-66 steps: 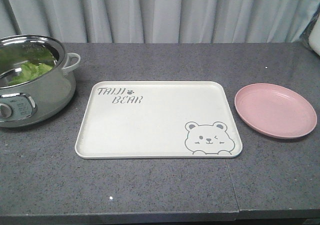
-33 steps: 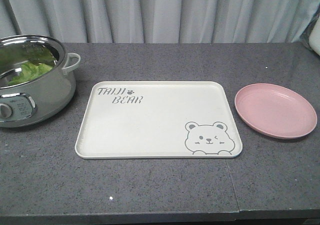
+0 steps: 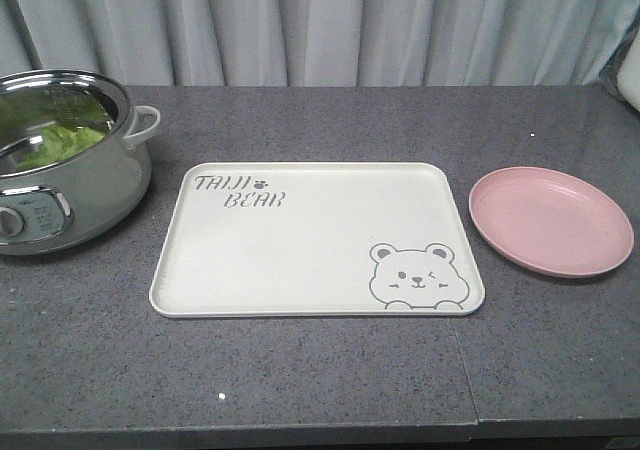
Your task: Transfer vegetables to tray and serve
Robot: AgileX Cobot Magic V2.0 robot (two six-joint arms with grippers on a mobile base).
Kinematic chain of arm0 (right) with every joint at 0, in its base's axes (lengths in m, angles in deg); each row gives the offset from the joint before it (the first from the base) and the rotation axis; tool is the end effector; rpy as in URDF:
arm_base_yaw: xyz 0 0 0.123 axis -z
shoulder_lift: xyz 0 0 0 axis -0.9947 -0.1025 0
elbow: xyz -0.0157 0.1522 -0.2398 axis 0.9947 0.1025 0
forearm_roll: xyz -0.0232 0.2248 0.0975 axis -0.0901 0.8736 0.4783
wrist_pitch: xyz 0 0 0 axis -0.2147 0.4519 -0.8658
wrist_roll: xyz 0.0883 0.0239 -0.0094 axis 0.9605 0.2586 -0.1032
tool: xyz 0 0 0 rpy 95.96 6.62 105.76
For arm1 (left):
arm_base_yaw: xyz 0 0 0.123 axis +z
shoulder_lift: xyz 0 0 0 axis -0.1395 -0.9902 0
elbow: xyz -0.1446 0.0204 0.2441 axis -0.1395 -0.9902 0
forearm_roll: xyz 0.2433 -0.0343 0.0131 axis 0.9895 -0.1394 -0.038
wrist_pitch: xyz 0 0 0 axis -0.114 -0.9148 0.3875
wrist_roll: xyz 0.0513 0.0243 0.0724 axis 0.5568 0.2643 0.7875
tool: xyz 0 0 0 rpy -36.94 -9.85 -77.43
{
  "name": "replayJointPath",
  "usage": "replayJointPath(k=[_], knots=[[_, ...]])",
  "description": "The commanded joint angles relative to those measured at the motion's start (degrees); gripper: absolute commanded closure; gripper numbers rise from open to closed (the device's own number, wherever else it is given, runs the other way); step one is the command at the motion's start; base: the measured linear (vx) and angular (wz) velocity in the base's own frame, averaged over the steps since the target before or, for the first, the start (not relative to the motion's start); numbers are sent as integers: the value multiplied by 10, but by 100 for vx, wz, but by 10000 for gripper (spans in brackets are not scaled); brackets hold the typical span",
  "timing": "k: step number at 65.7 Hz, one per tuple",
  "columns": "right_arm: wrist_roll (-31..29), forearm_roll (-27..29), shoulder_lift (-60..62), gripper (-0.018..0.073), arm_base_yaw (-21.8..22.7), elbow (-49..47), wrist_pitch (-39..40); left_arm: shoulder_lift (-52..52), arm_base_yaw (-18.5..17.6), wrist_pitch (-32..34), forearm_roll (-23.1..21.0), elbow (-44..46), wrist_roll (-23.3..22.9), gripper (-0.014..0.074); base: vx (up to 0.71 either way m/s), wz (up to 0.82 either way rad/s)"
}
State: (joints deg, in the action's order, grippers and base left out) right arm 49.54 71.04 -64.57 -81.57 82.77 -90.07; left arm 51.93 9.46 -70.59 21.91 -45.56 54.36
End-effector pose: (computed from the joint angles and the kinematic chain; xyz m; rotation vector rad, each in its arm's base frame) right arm 0.0524 -0.0038 0.1962 0.1037 1.5863 0.0095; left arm 0.0521 0.0011 0.1902 -0.2175 1.6527 -0.1640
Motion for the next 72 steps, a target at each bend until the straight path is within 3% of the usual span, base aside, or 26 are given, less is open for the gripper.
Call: replayJointPath(k=[1,39,46,59,72], knots=[[-2,-7,4,561,3,9,44,1,2,41,-1,-16,-4,602,0,0],[-2,-7,4,561,3,9,67,1,2,50,-1,-16,0,602,0,0],[2,-6,4,561,3,8,122,1,2,95,-9,-16,-8,602,0,0],[11,-3,4,561,3,8,294,1,2,200,-67,-11,-78,602,0,0],[130,10,4,561,3,8,314,1,2,301,-65,-11,-81,602,0,0]])
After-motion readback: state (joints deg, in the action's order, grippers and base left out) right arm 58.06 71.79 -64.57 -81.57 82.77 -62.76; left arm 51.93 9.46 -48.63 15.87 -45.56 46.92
